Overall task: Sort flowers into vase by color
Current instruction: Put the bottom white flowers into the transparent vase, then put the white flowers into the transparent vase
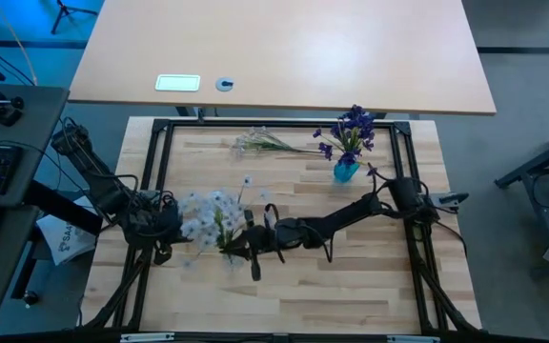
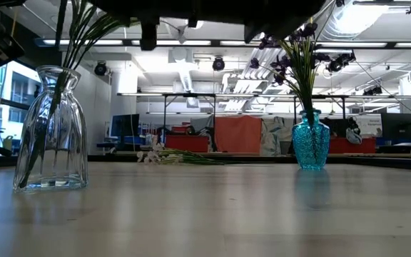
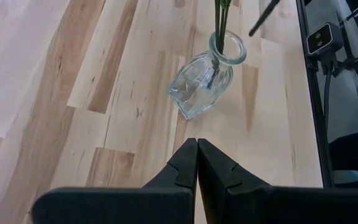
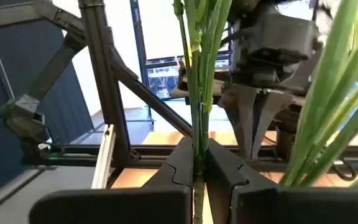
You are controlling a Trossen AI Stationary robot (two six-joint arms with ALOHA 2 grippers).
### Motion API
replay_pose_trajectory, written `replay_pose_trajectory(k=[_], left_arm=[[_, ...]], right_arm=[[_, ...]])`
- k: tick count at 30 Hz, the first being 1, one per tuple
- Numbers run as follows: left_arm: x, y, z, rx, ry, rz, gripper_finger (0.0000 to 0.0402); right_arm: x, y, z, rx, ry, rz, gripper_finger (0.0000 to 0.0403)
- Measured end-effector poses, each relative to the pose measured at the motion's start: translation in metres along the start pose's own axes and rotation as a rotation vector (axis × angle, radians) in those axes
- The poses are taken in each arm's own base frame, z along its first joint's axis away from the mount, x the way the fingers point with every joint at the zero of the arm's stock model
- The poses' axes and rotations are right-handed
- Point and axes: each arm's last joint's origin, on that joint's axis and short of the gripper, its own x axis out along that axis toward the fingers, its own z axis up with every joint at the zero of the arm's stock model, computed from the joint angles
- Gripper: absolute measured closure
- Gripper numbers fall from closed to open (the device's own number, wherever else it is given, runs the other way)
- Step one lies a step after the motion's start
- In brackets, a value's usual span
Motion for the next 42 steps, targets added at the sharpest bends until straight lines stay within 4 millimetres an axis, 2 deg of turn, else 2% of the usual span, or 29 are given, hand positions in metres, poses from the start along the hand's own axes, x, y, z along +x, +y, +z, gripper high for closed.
replay_pose_trajectory(k=[7,22,31,36,42], left_arm=[[0.000,0.000,0.000,-0.001,0.002,-0.005,0.0401],[0.000,0.000,0.000,0.002,0.002,0.002,0.0401],[0.000,0.000,0.000,0.002,0.002,0.002,0.0401],[0.000,0.000,0.000,0.002,0.002,0.003,0.0401],[0.000,0.000,0.000,0.003,0.003,0.005,0.0401]], right_arm=[[0.002,-0.002,-0.006,-0.008,0.006,-0.101,0.0396],[0.001,-0.003,-0.018,0.040,0.134,-0.114,0.0386],[0.001,-0.003,-0.019,0.071,0.140,-0.116,0.0337],[0.000,-0.002,-0.017,0.108,0.168,-0.066,0.0290],[-0.010,0.000,0.003,0.032,0.268,-0.064,0.0223]])
